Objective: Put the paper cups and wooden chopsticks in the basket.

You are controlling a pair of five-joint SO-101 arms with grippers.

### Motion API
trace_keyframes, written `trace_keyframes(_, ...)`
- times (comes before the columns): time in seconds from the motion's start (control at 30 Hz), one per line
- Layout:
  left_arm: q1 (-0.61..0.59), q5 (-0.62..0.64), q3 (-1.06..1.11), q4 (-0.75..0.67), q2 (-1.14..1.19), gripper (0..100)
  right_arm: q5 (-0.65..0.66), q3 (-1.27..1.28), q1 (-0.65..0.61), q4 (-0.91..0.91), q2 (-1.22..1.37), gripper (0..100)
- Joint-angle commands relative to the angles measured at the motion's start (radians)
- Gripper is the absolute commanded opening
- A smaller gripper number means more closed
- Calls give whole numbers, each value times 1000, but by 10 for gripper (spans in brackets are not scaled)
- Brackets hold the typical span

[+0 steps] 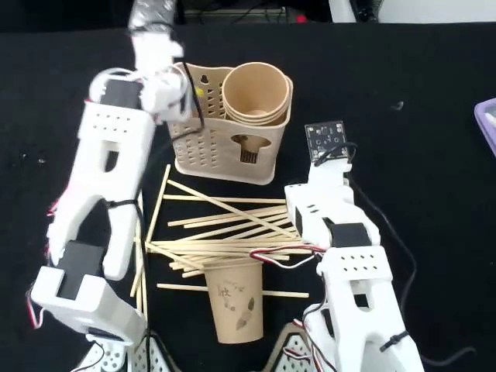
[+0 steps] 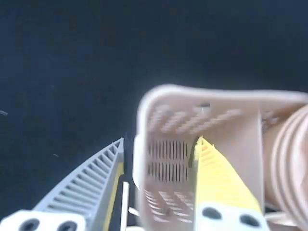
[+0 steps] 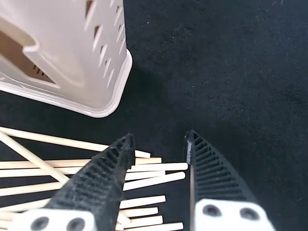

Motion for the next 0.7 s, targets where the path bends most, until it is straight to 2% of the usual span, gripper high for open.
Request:
trace_keyframes(0.0,-41,-11,-262,112,-15,238,-2,-5,8,-23,-30,175)
trace_keyframes(0.17,-74,-12,-532,284,-11,238,-2,-2,8,-23,-30,175)
trace_keyframes(0.37,-183,-12,-670,420,-12,238,-2,-2,8,-23,-30,175)
trace_keyframes(0.43,-254,-32,-688,473,-14,239,-2,-2,8,-23,-30,175)
trace_keyframes(0.53,-378,-149,-685,552,-14,239,-2,-2,8,-23,-30,175)
trace_keyframes(0.67,-628,-235,-661,557,-14,239,-2,-7,8,-14,-36,175)
